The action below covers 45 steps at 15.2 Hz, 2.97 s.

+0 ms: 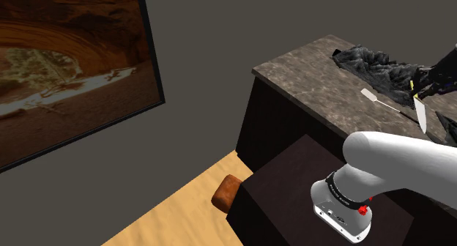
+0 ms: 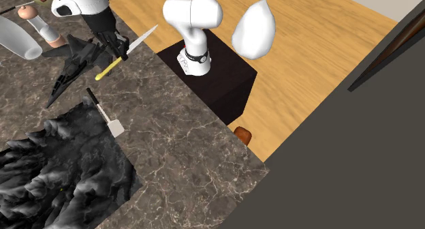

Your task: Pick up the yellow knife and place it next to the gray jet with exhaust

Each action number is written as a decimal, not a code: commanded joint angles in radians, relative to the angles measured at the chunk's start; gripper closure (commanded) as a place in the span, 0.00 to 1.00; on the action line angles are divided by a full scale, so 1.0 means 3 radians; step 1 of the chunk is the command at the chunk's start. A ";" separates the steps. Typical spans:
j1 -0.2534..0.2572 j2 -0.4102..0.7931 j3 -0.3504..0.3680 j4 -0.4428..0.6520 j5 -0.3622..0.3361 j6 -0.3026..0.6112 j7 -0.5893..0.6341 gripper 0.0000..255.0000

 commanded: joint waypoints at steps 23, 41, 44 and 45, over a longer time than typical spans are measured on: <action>-0.0166 0.0179 -0.0499 -0.0864 -0.0432 0.1053 -0.0057 1.00; -0.0161 0.0411 -0.0678 -0.1049 -0.0554 0.1468 -0.0050 0.00; -0.0161 0.0411 -0.0678 -0.1049 -0.0554 0.1468 -0.0050 0.00; -0.0174 0.0308 -0.0612 -0.0993 -0.0516 0.1310 -0.0054 0.00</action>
